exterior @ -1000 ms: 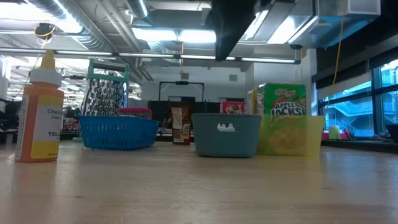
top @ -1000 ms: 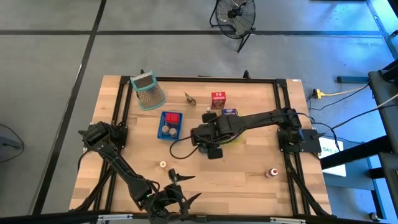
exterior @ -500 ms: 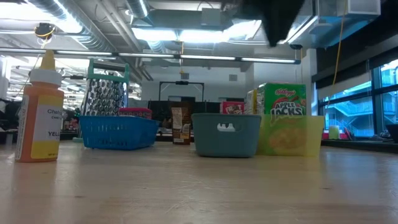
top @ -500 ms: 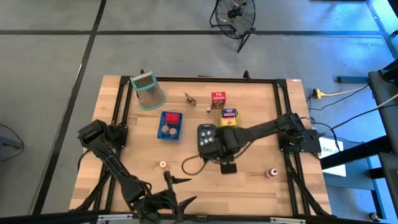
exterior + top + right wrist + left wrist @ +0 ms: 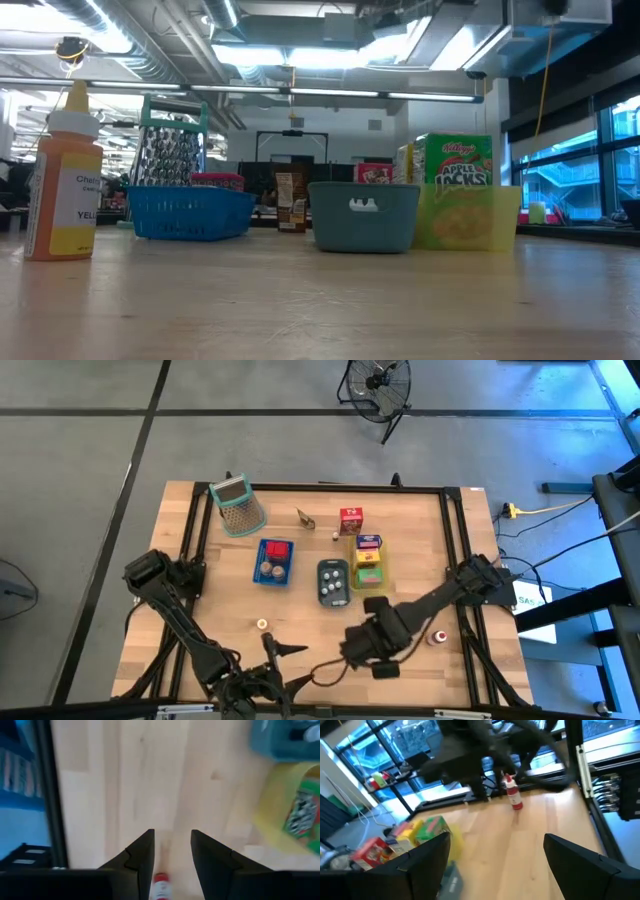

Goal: Pick & Place Kitchen Items
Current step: Put the orange seasoning pack into the blue bin

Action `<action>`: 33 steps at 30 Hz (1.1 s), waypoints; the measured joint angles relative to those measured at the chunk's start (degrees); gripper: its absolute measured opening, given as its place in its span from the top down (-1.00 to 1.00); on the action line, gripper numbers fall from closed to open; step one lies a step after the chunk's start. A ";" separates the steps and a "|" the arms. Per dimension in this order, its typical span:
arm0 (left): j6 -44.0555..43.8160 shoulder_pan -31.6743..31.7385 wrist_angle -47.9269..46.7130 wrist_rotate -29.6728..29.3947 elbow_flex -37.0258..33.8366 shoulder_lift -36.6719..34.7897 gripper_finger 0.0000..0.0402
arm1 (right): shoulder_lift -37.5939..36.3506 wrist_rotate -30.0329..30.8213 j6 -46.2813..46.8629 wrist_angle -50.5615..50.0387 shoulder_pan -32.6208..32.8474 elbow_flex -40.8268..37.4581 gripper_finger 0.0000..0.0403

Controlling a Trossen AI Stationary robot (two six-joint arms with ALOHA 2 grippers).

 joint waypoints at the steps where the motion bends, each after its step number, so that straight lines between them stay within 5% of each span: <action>1: 1.03 0.14 -0.32 -0.06 0.02 -0.64 -0.58 | -0.11 -0.21 1.61 -0.01 0.92 0.00 0.35; 9: 3.36 0.58 -7.80 -0.41 0.02 -6.37 -0.58 | -0.16 5.50 17.70 0.02 9.98 -0.02 0.35; 14: 5.30 0.56 -14.98 -3.65 0.02 -8.33 -0.58 | -0.16 21.25 28.79 -0.01 16.54 -0.02 0.35; 22: 14.76 1.56 -16.27 -19.73 0.00 -8.38 -0.58 | -0.16 50.93 38.08 -0.01 24.76 -0.02 0.35; 29: 28.54 5.12 -16.55 -20.13 0.00 -8.38 -0.58 | 0.28 54.41 45.02 -0.01 27.91 -0.02 0.35; 33: 29.38 7.72 -16.64 -20.04 0.00 -8.38 -0.58 | 1.81 54.56 47.73 0.04 28.97 -0.07 0.35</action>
